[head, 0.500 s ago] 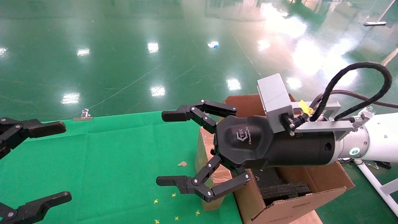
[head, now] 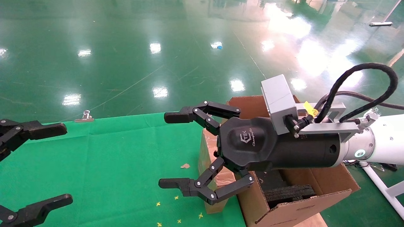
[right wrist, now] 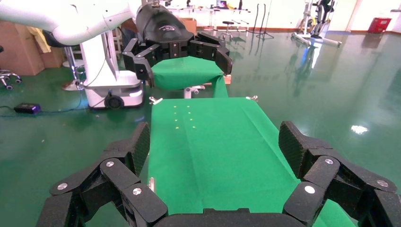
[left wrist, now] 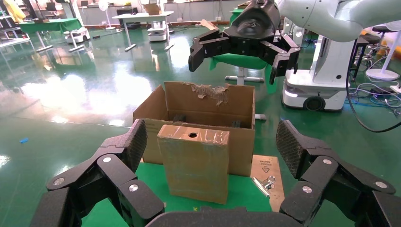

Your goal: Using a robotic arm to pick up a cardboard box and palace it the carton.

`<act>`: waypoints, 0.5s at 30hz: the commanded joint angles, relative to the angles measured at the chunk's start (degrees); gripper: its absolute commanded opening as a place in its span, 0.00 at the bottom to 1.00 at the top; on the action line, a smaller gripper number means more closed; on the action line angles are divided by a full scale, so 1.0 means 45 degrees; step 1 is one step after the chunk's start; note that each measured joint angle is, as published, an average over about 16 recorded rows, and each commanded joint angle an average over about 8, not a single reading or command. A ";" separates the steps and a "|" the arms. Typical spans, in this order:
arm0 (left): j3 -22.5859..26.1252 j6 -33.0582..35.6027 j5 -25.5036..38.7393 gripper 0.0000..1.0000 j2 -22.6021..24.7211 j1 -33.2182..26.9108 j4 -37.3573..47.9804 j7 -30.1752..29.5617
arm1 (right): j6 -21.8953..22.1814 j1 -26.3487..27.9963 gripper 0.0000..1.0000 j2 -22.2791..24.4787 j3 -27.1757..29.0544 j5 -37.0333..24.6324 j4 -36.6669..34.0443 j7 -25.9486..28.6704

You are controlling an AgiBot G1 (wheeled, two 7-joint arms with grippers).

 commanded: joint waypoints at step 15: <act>0.0014 0.0000 -0.0008 1.00 -0.0003 -0.0007 0.0008 0.0009 | -0.0470 0.4143 1.00 -0.2248 -0.3936 -0.7323 0.0690 0.2807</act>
